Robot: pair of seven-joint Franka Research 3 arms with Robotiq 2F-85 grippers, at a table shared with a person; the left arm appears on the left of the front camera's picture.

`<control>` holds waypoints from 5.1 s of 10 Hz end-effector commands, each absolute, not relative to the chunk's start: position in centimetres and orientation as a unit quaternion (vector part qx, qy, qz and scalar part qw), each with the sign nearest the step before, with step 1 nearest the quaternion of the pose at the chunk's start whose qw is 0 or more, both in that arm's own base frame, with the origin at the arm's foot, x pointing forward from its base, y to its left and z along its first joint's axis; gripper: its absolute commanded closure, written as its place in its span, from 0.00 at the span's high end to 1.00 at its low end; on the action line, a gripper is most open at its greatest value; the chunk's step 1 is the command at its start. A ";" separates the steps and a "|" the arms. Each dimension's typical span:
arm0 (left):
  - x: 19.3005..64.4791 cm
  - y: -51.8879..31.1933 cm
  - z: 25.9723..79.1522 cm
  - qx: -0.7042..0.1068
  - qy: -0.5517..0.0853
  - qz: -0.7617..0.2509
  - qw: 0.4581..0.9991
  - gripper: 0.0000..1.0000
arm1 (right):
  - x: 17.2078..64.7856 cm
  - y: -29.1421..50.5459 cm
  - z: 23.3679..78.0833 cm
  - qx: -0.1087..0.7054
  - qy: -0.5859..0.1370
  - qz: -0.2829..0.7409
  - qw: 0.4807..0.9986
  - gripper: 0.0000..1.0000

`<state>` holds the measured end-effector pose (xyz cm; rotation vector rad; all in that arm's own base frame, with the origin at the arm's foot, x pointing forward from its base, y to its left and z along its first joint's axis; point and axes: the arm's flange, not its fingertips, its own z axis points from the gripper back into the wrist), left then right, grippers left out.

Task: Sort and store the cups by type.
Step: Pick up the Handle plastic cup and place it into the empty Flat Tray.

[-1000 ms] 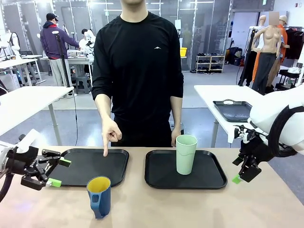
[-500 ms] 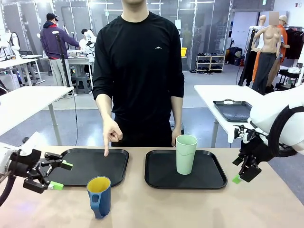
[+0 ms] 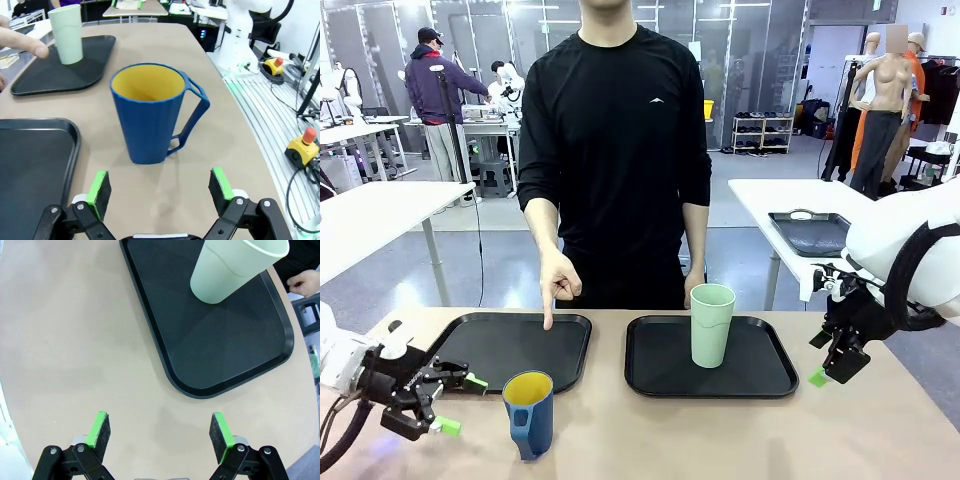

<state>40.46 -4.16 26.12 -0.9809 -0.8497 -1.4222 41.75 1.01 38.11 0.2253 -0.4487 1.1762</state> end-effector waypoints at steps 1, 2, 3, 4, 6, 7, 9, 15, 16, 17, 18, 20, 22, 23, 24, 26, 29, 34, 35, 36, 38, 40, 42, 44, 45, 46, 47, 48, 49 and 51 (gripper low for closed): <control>41.1 -4.7 24.6 -0.445 -0.371 -0.609 0.541 1.00 | 41.9 1.1 38.0 0.099 -0.206 0.548 0.805 1.00; 41.0 -5.2 23.9 -0.458 -0.377 -0.601 0.536 1.00 | 41.9 1.1 38.0 0.099 -0.206 0.548 0.805 1.00; 41.1 -5.9 23.4 -0.454 -0.381 -0.596 0.541 1.00 | 41.9 1.1 38.0 0.099 -0.206 0.548 0.805 1.00; 41.1 -6.3 23.0 -0.459 -0.386 -0.593 0.537 1.00 | 41.9 1.1 38.0 0.099 -0.206 0.548 0.805 1.00; 41.4 -7.2 22.5 -0.463 -0.385 -0.592 0.535 1.00 | 41.9 1.1 38.0 0.099 -0.206 0.548 0.805 1.00; 41.7 -7.7 22.2 -0.462 -0.386 -0.588 0.540 1.00 | 41.9 1.1 38.0 0.099 -0.206 0.548 0.805 1.00; 42.1 -8.5 21.9 -0.462 -0.382 -0.589 0.541 1.00 | 41.9 1.1 38.0 0.099 -0.206 0.548 0.805 1.00; 43.2 -12.1 21.1 -0.481 -0.378 -0.582 0.536 1.00 | 41.9 1.1 38.0 0.099 -0.206 0.548 0.805 1.00; 43.3 -12.4 21.0 -0.483 -0.377 -0.581 0.536 1.00 | 41.9 1.1 38.0 0.099 -0.206 0.548 0.805 1.00; 43.5 -12.9 21.2 -0.487 -0.377 -0.579 0.534 1.00 | 41.9 1.1 38.0 0.099 -0.206 0.548 0.805 1.00; 43.6 -13.2 21.1 -0.488 -0.378 -0.579 0.532 1.00 | 41.9 1.1 38.0 0.099 -0.206 0.548 0.805 1.00; 43.7 -14.1 20.7 -0.493 -0.370 -0.581 0.531 1.00 | 41.9 1.1 38.0 0.099 -0.206 0.548 0.805 1.00; 43.7 -14.6 20.6 -0.507 -0.367 -0.580 0.520 1.00 | 41.9 1.1 38.0 0.099 -0.206 0.548 0.805 1.00; 43.7 -14.8 20.5 -0.512 -0.368 -0.581 0.514 1.00 | 41.9 1.1 38.0 0.099 -0.206 0.548 0.805 1.00; 43.8 -14.8 20.5 -0.515 -0.369 -0.580 0.512 1.00 | 41.9 1.1 38.0 0.099 -0.206 0.548 0.805 1.00; 43.9 -14.7 20.3 -0.522 -0.370 -0.578 0.506 0.85 | 41.9 1.1 38.0 0.099 -0.206 0.548 0.805 1.00; 44.1 -14.8 20.0 -0.532 -0.354 -0.579 0.506 0.60 | 41.9 1.1 38.0 0.099 -0.206 0.548 0.805 1.00; 43.4 -14.4 22.1 -0.511 -0.367 -0.581 0.517 0.26 | 41.9 1.1 38.0 0.099 -0.206 0.548 0.805 1.00; 42.8 -14.1 23.4 -0.513 -0.377 -0.579 0.510 0.26 | 41.9 1.1 38.0 0.099 -0.206 0.548 0.805 1.00; 42.4 -13.6 25.1 -0.505 -0.389 -0.578 0.509 0.26 | 41.9 1.1 38.0 0.099 -0.206 0.548 0.805 1.00; 42.0 -12.4 28.2 -0.505 -0.401 -0.564 0.516 0.26 | 41.9 1.1 38.0 0.099 -0.206 0.548 0.805 1.00; 42.0 -11.2 30.4 -0.489 -0.408 -0.575 0.513 0.26 | 41.9 1.1 38.0 0.099 -0.206 0.548 0.805 1.00; 42.0 -10.8 31.0 -0.487 -0.405 -0.573 0.520 0.26 | 41.9 1.1 38.0 0.099 -0.206 0.548 0.805 1.00; 42.0 -10.3 30.9 -0.481 -0.399 -0.577 0.525 0.26 | 41.9 1.1 38.0 0.099 -0.206 0.548 0.805 1.00; 41.5 -9.9 30.9 -0.457 -0.404 -0.591 0.528 0.26 | 41.9 1.1 38.0 0.099 -0.206 0.548 0.805 1.00; 42.4 -10.6 30.8 -0.482 -0.407 -0.577 0.518 0.26 | 41.9 1.1 38.0 0.099 -0.206 0.548 0.805 1.00; 42.4 -10.6 30.8 -0.482 -0.407 -0.577 0.518 0.26 | 41.9 1.1 38.0 0.099 -0.206 0.548 0.805 1.00; 42.4 -10.6 30.8 -0.482 -0.407 -0.577 0.518 0.26 | 41.9 1.1 38.0 0.099 -0.206 0.548 0.805 1.00; 42.4 -10.6 30.8 -0.482 -0.407 -0.577 0.518 0.26 | 41.9 1.1 38.0 0.099 -0.206 0.548 0.805 1.00; 43.4 -9.9 30.1 -0.466 -0.412 -0.573 0.534 0.71 | 41.9 1.1 38.0 0.099 -0.206 0.548 0.805 1.00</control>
